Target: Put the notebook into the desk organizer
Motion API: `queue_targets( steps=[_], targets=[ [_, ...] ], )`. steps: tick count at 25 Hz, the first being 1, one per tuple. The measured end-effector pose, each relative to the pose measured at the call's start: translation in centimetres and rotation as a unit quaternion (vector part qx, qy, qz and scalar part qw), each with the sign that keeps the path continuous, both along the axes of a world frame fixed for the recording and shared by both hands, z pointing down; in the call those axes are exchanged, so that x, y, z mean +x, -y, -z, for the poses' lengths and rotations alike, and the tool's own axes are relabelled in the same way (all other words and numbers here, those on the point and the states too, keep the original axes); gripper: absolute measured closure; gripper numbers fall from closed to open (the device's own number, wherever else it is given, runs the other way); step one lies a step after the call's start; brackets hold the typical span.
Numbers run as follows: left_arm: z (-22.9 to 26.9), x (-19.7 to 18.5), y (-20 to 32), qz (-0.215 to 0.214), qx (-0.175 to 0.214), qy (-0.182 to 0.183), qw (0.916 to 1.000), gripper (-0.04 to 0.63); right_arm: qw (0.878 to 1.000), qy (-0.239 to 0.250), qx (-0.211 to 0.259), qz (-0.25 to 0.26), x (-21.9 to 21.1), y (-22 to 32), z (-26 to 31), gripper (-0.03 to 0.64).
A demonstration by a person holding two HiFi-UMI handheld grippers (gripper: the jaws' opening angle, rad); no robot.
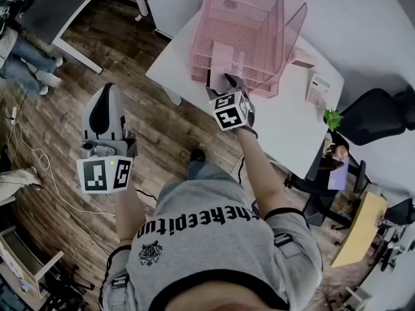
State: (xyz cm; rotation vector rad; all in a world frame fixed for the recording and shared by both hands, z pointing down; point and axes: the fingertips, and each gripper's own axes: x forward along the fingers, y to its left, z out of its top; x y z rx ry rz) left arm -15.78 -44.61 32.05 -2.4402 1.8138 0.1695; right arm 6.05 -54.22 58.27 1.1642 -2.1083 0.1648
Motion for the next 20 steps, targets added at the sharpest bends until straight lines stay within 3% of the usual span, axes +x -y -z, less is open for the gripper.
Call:
queue_targets(
  steps=[4, 11, 15, 20],
  targets=[
    [0.0, 0.1, 0.0, -0.002, 0.000, 0.000, 1.0000, 0.592, 0.999, -0.027, -0.018, 0.025, -0.2, -0.6, -0.7, 0.371],
    [0.2, 0.2, -0.1, -0.004, 0.000, 0.002, 1.0000, 0.592, 0.994, -0.067, -0.040, 0.079, -1.0, -1.9, -1.9, 0.308],
    [0.1, 0.3, 0.0, -0.005, 0.000, 0.003, 1.0000, 0.592, 0.991, -0.073, -0.046, 0.104, -1.3, -2.6, -1.8, 0.310],
    [0.1, 0.6, 0.2, -0.007, 0.000, 0.001, 1.0000, 0.592, 0.992, -0.081, -0.035, 0.092, -0.8, -2.3, -1.3, 0.350]
  ],
)
